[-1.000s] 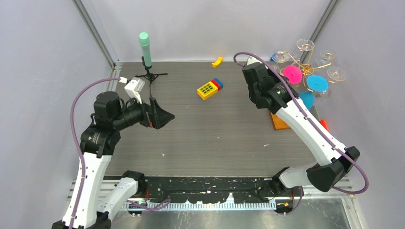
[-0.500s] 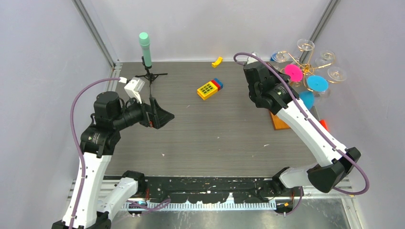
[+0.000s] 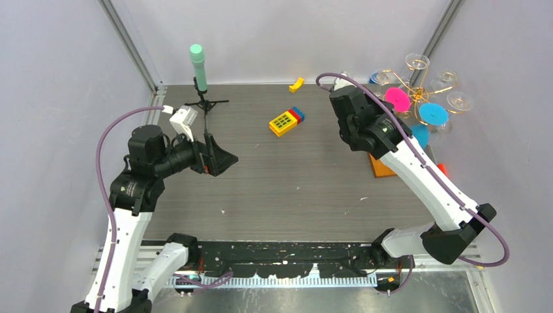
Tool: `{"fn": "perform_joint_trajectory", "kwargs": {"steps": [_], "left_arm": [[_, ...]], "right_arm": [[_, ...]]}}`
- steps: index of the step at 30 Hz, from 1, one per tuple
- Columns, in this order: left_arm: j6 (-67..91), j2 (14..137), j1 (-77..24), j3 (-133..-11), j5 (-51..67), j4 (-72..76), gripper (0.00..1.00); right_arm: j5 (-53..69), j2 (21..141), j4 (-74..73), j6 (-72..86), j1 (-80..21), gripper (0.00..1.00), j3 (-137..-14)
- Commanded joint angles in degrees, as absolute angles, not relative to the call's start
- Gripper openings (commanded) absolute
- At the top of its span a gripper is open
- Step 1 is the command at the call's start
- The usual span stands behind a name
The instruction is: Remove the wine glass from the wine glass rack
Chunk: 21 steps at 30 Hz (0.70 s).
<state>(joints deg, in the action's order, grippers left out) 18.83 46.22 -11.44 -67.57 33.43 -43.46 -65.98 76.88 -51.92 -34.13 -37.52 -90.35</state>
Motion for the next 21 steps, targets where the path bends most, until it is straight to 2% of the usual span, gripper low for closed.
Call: {"fn": "perform_joint_trajectory", "kwargs": {"steps": [1,5,13,21], "left_arm": [[18.2,45.7,-11.2,-68.1,33.0,-42.4,0.98],[18.4,45.5,-11.2,-68.1,33.0,-42.4,0.98],[18.6,45.1,-11.2,-68.1,33.1,-42.4,0.98],[18.9,44.7,-11.2,-68.1,33.3,-42.5,0.98]], "right_arm": [[-65.5,75.5,-52.9,-32.4,-38.4,0.00,-93.2],[-65.8,76.9,-49.2,-34.3,-38.4,0.00,-92.7],[-68.4,78.3,-31.5,-44.8,-38.0,0.00,-88.5],[-67.6,79.9,-29.2,-44.8,-32.3,0.00,-89.3]]}}
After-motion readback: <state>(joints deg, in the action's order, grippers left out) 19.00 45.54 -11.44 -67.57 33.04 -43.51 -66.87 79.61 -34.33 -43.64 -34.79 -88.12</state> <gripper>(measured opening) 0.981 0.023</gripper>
